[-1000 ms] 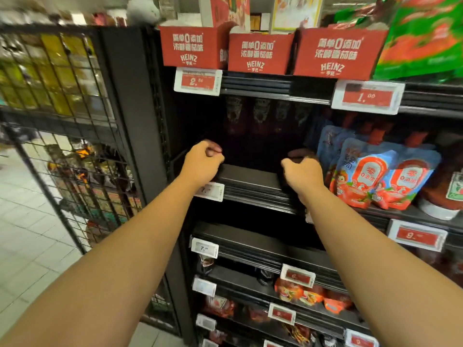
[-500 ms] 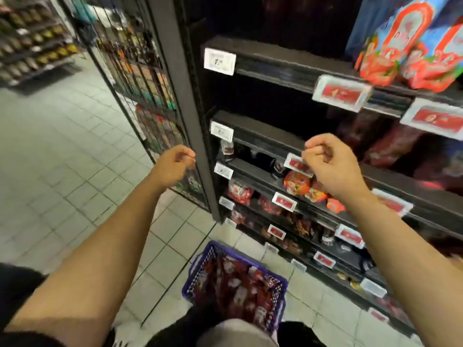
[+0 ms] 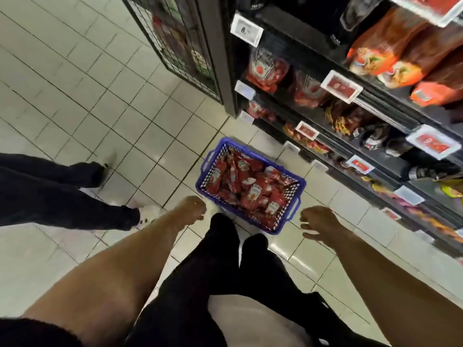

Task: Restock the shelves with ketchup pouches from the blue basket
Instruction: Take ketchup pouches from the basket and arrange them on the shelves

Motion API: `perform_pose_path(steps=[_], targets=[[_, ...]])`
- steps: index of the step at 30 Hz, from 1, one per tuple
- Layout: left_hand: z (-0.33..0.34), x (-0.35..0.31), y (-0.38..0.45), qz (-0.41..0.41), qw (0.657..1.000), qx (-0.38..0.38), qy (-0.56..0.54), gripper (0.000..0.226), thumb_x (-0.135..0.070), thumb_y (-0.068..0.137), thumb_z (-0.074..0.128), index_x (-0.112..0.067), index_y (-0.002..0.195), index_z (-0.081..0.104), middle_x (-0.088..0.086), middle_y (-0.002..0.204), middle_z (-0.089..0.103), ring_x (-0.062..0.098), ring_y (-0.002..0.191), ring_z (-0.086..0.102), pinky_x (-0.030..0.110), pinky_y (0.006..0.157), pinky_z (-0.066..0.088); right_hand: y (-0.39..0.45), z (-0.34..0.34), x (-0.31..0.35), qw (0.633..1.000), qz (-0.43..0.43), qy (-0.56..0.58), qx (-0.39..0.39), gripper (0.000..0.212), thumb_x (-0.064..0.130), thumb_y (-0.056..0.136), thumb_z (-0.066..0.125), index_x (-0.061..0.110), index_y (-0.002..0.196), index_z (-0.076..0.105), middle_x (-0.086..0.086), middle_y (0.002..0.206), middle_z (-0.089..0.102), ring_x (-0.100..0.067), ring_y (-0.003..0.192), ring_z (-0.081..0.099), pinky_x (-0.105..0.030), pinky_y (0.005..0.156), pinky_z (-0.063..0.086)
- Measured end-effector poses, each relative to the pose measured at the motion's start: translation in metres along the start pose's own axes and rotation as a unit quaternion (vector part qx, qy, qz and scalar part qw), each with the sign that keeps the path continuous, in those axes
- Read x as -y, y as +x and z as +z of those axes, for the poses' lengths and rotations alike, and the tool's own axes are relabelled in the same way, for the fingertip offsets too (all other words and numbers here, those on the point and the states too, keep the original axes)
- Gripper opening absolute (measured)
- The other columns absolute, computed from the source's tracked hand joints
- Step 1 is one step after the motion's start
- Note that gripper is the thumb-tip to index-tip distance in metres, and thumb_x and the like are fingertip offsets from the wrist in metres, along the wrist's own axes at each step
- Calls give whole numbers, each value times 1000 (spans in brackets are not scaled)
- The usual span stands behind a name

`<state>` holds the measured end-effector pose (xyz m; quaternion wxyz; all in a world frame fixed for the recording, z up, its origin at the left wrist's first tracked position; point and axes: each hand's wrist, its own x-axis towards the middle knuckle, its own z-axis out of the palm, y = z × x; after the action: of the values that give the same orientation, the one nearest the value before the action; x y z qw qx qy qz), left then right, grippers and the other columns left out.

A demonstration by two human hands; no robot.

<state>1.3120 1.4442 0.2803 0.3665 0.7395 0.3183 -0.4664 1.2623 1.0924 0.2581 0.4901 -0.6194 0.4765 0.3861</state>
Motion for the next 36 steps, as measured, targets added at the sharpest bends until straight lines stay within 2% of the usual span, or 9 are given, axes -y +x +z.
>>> perform_pose_path(steps=[4,7,14,17,20,25,29,33,36], targets=[[21,16,67,-3,998,-38,40,6,-4,92,63,-6,96,68,26,100,69,35,82,63,32,65,44,52,34,-12,1000,4,-22,-11,14,16,92,64,12,105,63,-10,96,68,-25,81,66,-35,69,57],[34,29,139,17,993,-50,107,27,-12,90,67,-8,117,68,16,122,68,37,109,64,38,88,50,103,60,-14,1000,12,-24,5,7,17,95,58,14,99,62,-12,105,65,-27,92,66,-37,75,59],[68,39,306,85,980,-88,156,63,-56,81,42,-23,132,58,8,127,66,34,116,62,36,92,48,263,105,0,941,136,307,40,27,31,96,61,13,77,56,-6,72,55,-19,65,53,-31,71,48],[82,37,373,89,978,-124,141,56,-48,86,42,-21,134,54,12,126,65,37,115,62,43,95,51,331,122,11,918,105,377,64,25,34,101,53,14,87,57,-3,75,59,-15,59,56,-26,57,51],[94,44,423,63,975,-140,158,53,-34,95,42,-16,144,42,16,138,56,41,122,57,51,100,49,371,138,20,887,53,453,80,30,17,105,42,9,81,59,-1,70,70,-14,55,68,-23,47,55],[119,59,441,73,967,-203,132,52,-38,98,42,-20,146,36,14,143,49,38,127,51,53,103,46,402,141,32,841,77,534,38,22,22,103,46,17,117,61,-5,133,65,-21,126,60,-35,103,50],[112,61,447,62,970,-200,122,60,-42,93,58,-16,145,41,17,140,49,39,126,51,50,98,50,408,134,31,824,84,556,62,22,17,101,44,16,119,57,-3,143,59,-22,126,61,-39,105,49],[111,62,443,101,964,-177,169,58,-37,90,62,-29,146,46,15,139,45,37,131,41,47,105,41,398,132,12,802,94,584,84,20,18,98,48,6,101,63,-7,131,66,-28,119,65,-41,103,51],[120,60,438,159,960,-177,148,62,-27,85,67,-28,144,48,11,144,44,34,134,40,45,109,39,388,137,-11,822,63,556,101,23,20,95,51,8,91,70,-11,121,69,-31,114,67,-44,92,57]])
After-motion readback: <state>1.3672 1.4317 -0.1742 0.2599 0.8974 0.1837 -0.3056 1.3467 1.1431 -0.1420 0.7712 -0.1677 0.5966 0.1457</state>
